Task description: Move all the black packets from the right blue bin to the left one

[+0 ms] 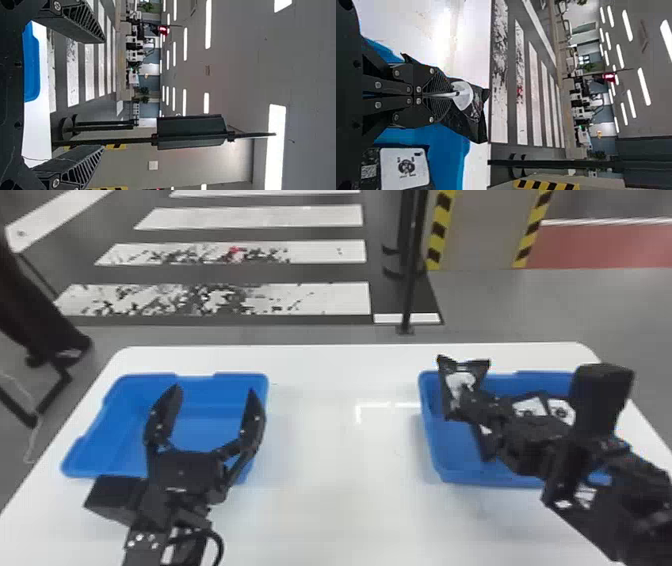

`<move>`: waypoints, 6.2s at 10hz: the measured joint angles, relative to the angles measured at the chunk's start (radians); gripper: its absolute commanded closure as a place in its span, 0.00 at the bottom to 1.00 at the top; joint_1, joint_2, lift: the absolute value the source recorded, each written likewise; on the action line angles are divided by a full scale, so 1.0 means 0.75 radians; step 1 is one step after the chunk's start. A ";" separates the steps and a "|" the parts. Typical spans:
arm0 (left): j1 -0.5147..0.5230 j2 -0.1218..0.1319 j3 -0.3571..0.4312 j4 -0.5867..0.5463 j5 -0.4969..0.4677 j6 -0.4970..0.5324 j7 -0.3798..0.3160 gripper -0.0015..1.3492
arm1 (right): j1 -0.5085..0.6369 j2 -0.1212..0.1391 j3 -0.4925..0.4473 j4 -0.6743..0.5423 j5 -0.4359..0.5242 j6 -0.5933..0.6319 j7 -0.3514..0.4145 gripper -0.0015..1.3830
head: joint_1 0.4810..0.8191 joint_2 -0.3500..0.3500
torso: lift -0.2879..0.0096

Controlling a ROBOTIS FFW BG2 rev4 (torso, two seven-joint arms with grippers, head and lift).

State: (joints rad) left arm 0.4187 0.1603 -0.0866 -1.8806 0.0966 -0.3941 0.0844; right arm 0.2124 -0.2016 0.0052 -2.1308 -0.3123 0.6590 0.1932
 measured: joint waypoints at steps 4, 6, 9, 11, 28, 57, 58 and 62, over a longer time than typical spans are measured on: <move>-0.044 0.037 -0.167 0.002 0.403 -0.011 -0.049 0.08 | -0.071 -0.021 0.109 0.012 -0.284 -0.116 0.195 0.83 | 0.63 0.68 | 0.40; -0.055 0.049 -0.231 0.002 0.658 -0.005 -0.101 0.08 | -0.117 -0.037 0.208 0.075 -0.394 -0.150 0.243 0.83 | 0.63 0.72 | 0.40; -0.081 0.068 -0.321 0.002 0.956 -0.009 -0.153 0.08 | -0.165 -0.052 0.327 0.153 -0.555 -0.158 0.297 0.83 | 0.63 0.79 | 0.40; -0.087 0.069 -0.326 0.002 0.974 -0.056 -0.154 0.08 | -0.181 -0.053 0.348 0.202 -0.625 -0.162 0.327 0.83 | 0.63 0.82 | 0.40; -0.090 0.073 -0.321 -0.067 0.914 0.081 -0.173 0.90 | -0.335 -0.060 0.463 0.505 -0.735 -0.254 0.370 0.81 | 0.63 0.79 | 0.40; -0.130 0.044 -0.033 0.254 0.495 -0.312 -0.051 0.17 | -0.180 -0.011 -0.017 0.274 0.210 0.299 -0.071 0.40 | 0.63 0.55 | 0.40; -0.129 0.044 -0.031 0.254 0.497 -0.314 -0.051 0.17 | -0.181 -0.011 -0.018 0.274 0.213 0.322 -0.079 0.44 | 0.63 0.55 | 0.40; -0.120 0.039 -0.031 0.255 0.503 -0.316 -0.051 0.17 | -0.191 -0.009 -0.025 0.321 0.162 0.327 -0.080 0.81 | 0.63 0.55 | 0.40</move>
State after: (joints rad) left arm 0.3291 0.1894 -0.1097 -1.6897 0.4736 -0.6314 0.0460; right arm 0.0694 -0.2083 -0.0139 -1.8902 -0.1905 0.9043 0.1334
